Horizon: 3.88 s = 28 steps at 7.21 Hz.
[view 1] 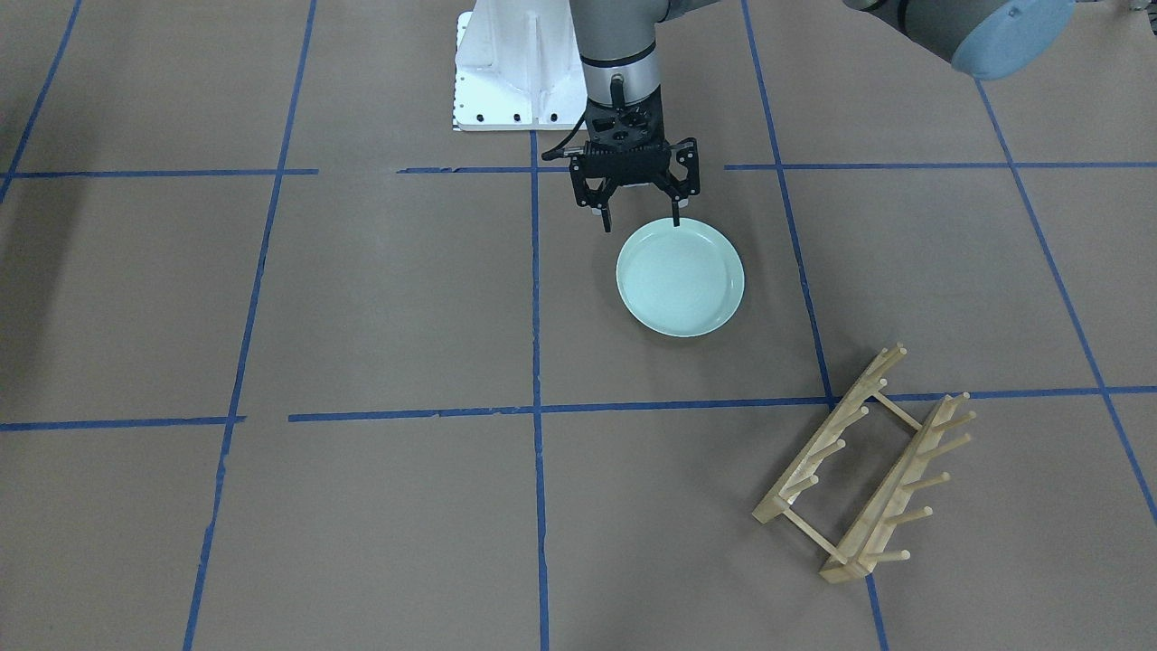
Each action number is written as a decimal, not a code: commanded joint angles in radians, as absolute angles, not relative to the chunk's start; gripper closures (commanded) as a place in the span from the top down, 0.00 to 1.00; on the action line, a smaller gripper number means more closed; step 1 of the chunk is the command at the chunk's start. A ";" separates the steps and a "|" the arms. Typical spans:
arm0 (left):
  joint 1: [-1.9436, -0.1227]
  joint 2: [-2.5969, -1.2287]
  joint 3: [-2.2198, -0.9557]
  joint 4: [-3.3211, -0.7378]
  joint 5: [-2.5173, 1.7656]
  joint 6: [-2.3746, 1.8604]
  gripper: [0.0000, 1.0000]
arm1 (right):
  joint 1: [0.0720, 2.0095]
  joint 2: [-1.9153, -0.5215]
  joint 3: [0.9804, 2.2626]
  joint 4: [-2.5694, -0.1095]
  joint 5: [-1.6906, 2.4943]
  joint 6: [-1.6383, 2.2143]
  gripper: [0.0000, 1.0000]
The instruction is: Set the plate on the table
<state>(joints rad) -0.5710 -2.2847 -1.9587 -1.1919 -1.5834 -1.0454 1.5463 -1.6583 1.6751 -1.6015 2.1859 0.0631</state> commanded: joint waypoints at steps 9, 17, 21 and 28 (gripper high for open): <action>-1.502 -1.750 -1.602 -1.788 -2.276 0.112 1.00 | 1.546 -1.658 1.675 -1.601 2.186 0.064 1.00; -1.511 -1.532 -1.594 -1.837 -2.344 -0.278 1.00 | 1.546 -1.658 1.675 -1.601 2.186 0.063 1.00; -1.552 -1.468 -1.600 -1.727 -2.339 -0.269 1.00 | 1.546 -1.658 1.675 -1.601 2.186 0.063 1.00; -1.545 -1.465 -1.699 -1.637 -2.342 -0.265 1.00 | 1.546 -1.658 1.675 -1.601 2.186 0.063 1.00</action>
<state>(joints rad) -1.5479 -1.4679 -1.6671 -1.6912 -2.3422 -0.2654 1.5458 -1.6582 1.6751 -1.6015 2.1859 0.0634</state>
